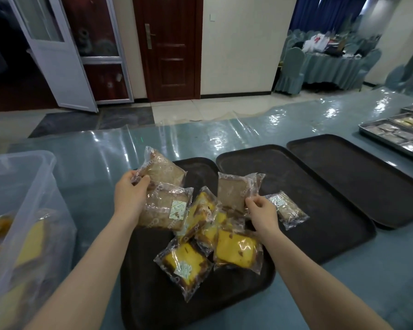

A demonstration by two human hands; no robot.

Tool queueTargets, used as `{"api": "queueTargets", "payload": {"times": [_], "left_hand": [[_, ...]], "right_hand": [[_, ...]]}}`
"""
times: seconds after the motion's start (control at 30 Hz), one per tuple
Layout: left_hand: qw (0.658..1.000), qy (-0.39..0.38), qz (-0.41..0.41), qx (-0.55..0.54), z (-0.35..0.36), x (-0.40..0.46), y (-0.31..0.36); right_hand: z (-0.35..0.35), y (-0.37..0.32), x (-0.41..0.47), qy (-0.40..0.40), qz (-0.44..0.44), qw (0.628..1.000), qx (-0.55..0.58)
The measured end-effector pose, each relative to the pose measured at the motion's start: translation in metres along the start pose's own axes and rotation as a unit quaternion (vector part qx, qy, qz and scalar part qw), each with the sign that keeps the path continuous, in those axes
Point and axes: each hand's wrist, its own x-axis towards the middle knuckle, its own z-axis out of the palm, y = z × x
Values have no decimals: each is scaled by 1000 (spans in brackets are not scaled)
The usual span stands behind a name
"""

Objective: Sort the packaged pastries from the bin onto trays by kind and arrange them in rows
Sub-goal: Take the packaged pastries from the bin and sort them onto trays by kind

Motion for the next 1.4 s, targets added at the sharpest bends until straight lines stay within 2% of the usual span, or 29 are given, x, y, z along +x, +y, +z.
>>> {"api": "queueTargets", "payload": {"times": [0.2,0.33,0.4,0.6,0.73,0.8,0.87,0.93,1.0,1.07,1.1,1.17,1.23,1.4], "left_hand": [[1000,-16,11,-20,18,-23,1],[999,-24,4,-21,47,-35,4],[999,-24,1,-26,69,-43,7],[999,-8,-37,-6,160,-74,14],[998,-11,-55,2,224,-94,16],[998,-5,-56,-1,250,-104,15],[999,-11,-47,-7,271,-111,15],[999,-31,-43,0,290,-115,17],[997,-58,-43,11,306,-116,21],[995,-94,-33,28,319,-117,25],[992,-119,-18,46,324,-118,26],[980,-176,33,88,335,-122,30],[965,-222,84,112,346,-126,35],[951,-253,109,138,354,-125,34]], "right_hand": [[-36,12,9,1,-10,998,66],[-63,23,37,-9,55,974,220],[-80,29,56,1,95,961,258],[-149,71,132,16,161,970,181],[-196,89,177,-10,182,963,196],[-213,93,196,-46,194,950,239],[-227,96,210,-102,209,950,211],[-236,100,221,-146,185,969,74],[-239,105,227,-140,116,983,-34],[-242,102,227,-112,37,993,-29],[-243,97,225,-125,4,992,4],[-241,89,222,-222,-38,972,67],[-238,82,218,-326,-67,940,72],[-237,80,218,-447,-80,890,42]]}}
